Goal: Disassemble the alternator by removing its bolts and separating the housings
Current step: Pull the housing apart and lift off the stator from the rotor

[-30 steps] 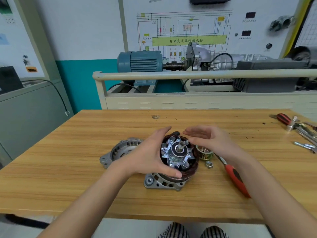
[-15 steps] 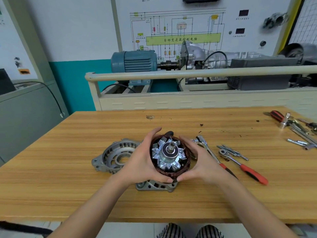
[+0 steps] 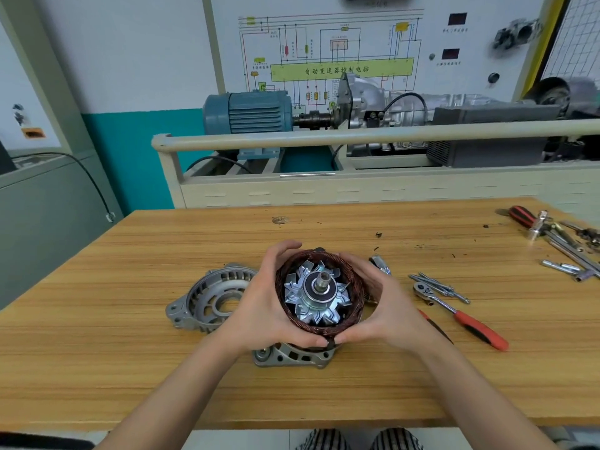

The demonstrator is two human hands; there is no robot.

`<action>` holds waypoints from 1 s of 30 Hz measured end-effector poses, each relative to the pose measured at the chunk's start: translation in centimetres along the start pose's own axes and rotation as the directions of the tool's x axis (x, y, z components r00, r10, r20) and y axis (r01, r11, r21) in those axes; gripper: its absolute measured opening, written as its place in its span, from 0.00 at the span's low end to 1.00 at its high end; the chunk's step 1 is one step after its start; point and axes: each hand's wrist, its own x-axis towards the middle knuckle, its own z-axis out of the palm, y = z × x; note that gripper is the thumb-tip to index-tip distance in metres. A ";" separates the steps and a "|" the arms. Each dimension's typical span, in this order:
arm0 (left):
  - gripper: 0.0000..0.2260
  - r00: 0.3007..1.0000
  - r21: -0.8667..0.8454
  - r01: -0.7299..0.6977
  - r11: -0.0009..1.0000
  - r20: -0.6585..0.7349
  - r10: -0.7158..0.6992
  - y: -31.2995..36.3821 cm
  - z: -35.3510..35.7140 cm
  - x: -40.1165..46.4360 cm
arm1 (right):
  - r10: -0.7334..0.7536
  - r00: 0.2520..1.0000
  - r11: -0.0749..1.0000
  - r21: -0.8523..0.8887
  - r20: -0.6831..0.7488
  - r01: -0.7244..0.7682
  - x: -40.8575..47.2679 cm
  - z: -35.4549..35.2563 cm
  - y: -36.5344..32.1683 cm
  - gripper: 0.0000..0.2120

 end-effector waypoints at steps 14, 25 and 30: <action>0.51 0.990 -0.106 -0.128 0.986 -0.073 0.121 2.5 -0.8 0.8 | -0.057 0.997 0.998 -0.017 -0.050 0.056 -0.3 -1.9 -4.1 0.54; 0.48 0.983 -0.281 -0.012 0.960 -0.178 -0.040 4.4 -5.1 5.6 | 0.024 0.999 0.999 0.036 -0.045 -0.022 6.0 -3.7 -9.1 0.55; 0.41 0.940 -0.437 0.183 0.881 -0.186 -0.288 0.3 -6.4 9.3 | 0.176 0.981 0.979 0.122 -0.087 -0.165 11.9 -2.4 -7.3 0.50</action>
